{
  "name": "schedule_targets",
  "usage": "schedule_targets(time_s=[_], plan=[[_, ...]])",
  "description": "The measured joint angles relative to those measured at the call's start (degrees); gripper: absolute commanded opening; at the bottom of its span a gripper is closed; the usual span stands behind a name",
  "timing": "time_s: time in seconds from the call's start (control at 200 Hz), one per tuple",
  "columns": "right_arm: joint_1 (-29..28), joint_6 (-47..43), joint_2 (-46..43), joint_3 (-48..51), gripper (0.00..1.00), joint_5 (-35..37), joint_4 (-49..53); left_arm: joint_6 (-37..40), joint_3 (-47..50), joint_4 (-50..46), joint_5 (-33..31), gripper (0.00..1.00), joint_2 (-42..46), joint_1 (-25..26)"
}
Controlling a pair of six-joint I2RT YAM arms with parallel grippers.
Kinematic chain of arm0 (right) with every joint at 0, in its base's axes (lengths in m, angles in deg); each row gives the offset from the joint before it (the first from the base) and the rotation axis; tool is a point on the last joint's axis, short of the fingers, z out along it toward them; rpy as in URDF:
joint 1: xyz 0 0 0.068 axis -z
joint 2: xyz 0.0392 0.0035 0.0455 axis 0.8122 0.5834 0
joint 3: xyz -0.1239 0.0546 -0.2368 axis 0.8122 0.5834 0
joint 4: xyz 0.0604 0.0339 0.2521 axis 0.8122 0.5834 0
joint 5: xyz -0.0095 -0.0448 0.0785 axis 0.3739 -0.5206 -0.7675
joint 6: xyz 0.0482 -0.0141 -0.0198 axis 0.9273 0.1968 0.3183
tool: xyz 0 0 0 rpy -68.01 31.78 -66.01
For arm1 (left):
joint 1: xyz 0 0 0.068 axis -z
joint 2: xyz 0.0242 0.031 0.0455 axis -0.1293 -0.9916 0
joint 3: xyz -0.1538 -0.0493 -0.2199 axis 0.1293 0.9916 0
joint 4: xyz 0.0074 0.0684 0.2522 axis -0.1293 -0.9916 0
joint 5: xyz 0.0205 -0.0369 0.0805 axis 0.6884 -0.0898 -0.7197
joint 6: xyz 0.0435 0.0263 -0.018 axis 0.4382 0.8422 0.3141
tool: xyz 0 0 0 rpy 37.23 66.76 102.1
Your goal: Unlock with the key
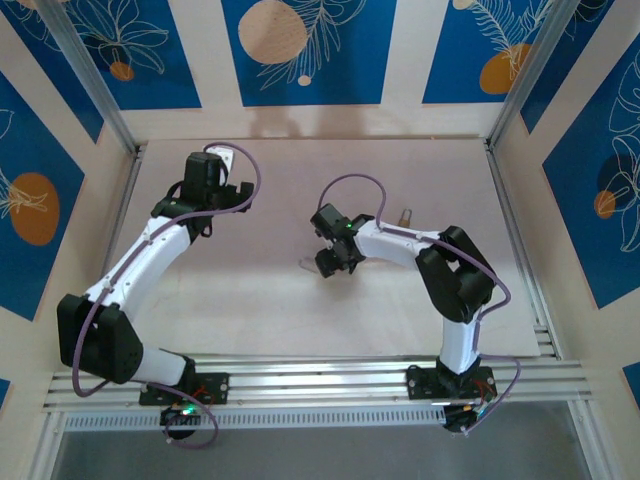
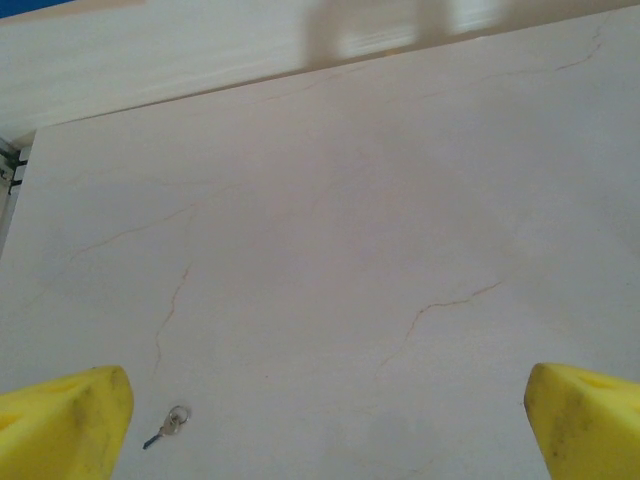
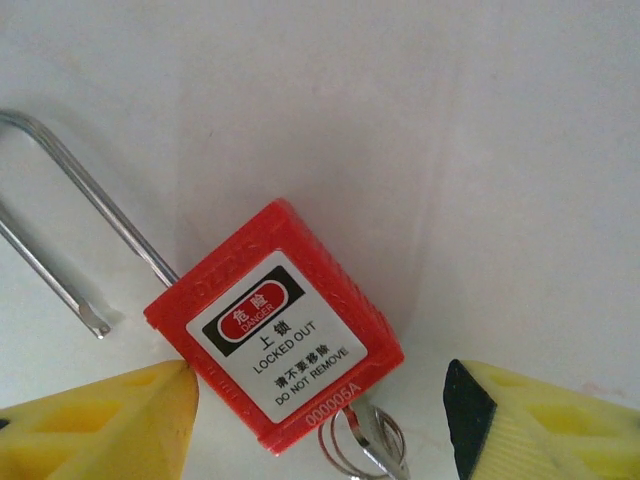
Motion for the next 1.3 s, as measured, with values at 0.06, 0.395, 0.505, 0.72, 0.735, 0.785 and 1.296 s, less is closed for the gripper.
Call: schedule_targets(time_s=[0.06,0.395,0.505,0.72,0.735,0.785,1.296], plan=[[0.8,-0.6,0.7,-0.3,0.66,-0.2,0.1,0.0,0.0,0.1,0.0,1.0,0.0,0.0],[6.8,-5.2,4.6,-5.6,0.65,-0.4,0.9,0.0,0.0,0.1,0.7,1.0,0.0,0.0],[8.9,-5.9,6.7,-9.1,0.64,-1.9,1.0,0.0,0.0,0.1,0.9,1.0,0.0,0.0],[11.4,-5.2,6.4,-11.4,0.64,-4.4,2.5,0.0,0.0,0.1,1.1,1.0,0.0,0.0],[11.5,-5.2,6.1,-11.3,0.65,-4.7,2.7,0.0,0.0,0.1,1.1,1.0,0.0,0.0],[12.3,-4.0,4.3,-10.9,0.65,-4.7,3.1,-0.1,0.0,0.1,1.5,1.0,0.1,0.0],[31.8,8.6,11.1,-24.3,0.71,-0.1,12.3,-3.0,1.6,1.4,5.7,1.0,1.5,0.0]])
